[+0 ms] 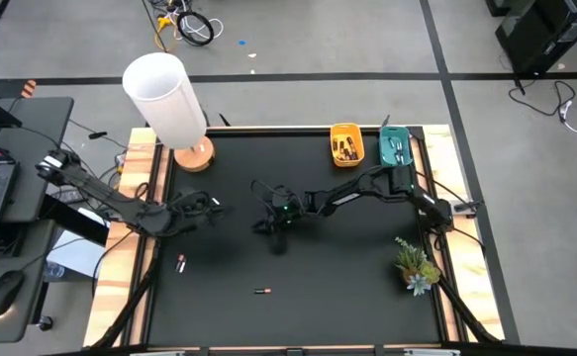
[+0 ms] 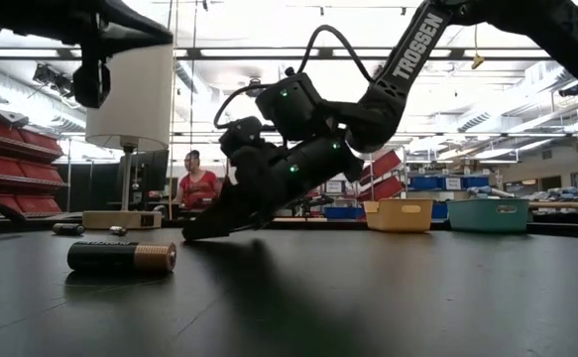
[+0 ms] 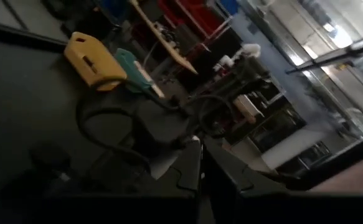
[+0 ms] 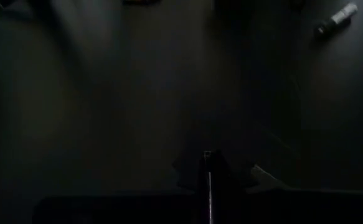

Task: Sort batteries
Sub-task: Put the middle silver battery into the blue bin

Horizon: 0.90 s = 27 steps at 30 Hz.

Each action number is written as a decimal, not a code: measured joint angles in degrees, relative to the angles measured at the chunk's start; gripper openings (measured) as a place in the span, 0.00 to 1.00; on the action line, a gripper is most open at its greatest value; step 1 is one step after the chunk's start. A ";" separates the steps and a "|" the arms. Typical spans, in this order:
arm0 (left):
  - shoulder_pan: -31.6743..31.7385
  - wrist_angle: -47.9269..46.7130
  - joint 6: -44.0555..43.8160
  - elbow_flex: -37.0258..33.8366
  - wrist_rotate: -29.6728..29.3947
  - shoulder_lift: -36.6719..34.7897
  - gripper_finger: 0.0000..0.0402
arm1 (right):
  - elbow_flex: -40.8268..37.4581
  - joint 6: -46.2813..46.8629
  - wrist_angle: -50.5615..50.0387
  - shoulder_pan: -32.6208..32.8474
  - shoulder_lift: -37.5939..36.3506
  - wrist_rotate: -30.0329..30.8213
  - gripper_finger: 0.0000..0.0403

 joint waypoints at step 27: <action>16.91 -51.12 9.81 26.95 29.96 15.20 0.30 | 0.20 4.03 -52.80 -25.56 -32.83 12.54 0.07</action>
